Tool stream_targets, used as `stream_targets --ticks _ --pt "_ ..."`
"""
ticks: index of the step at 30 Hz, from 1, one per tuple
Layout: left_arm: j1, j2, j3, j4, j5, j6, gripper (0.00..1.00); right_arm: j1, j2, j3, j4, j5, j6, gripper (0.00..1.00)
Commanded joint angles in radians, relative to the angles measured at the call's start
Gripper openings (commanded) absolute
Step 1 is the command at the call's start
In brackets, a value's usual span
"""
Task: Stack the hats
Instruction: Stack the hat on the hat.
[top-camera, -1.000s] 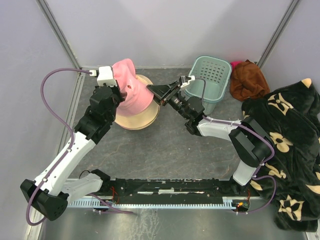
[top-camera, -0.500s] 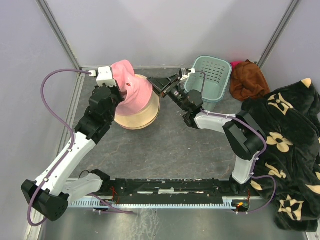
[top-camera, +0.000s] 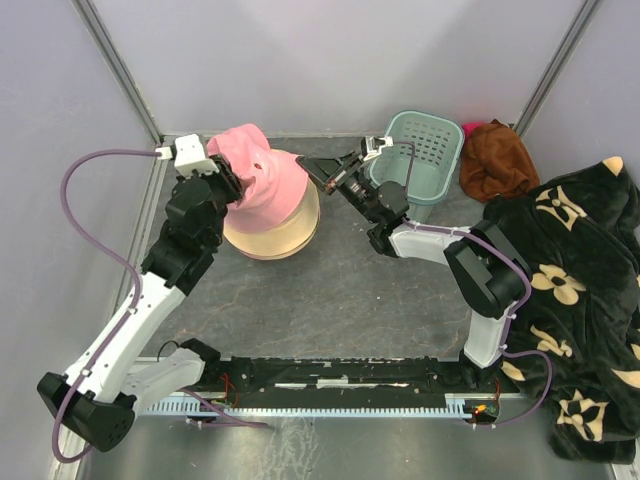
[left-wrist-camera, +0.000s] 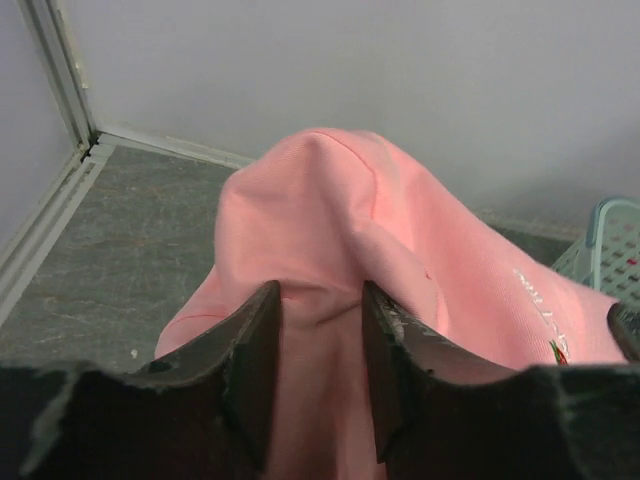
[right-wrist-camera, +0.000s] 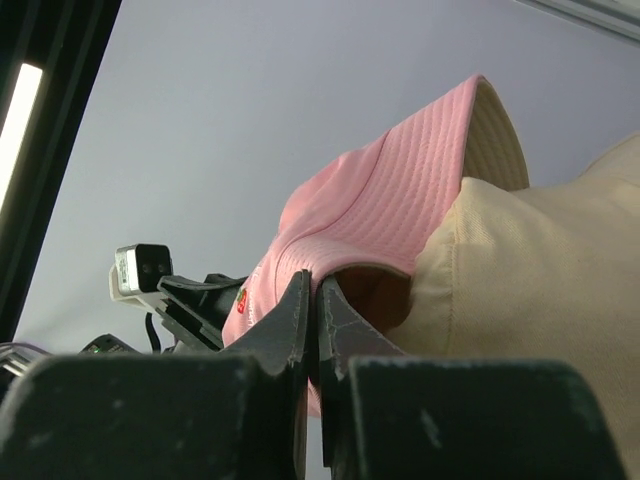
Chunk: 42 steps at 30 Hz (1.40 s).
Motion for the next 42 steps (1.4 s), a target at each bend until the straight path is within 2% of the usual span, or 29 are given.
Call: stream_targets --ticks 1,4,8,42 --pt "0.012 -0.077 -0.024 0.111 -0.083 -0.113 0.5 -0.02 -0.005 -0.026 0.087 -0.008 -0.025 0.05" --pt "0.012 -0.12 -0.049 0.14 -0.114 -0.152 0.59 -0.024 0.005 -0.039 0.099 -0.007 -0.025 0.04" --pt "0.013 -0.147 -0.063 0.126 -0.164 -0.17 0.64 -0.026 0.028 -0.048 0.118 -0.009 -0.019 0.02" --pt "0.012 -0.343 -0.247 0.056 -0.482 -0.36 0.82 -0.024 0.143 -0.079 0.148 0.015 -0.02 0.01"
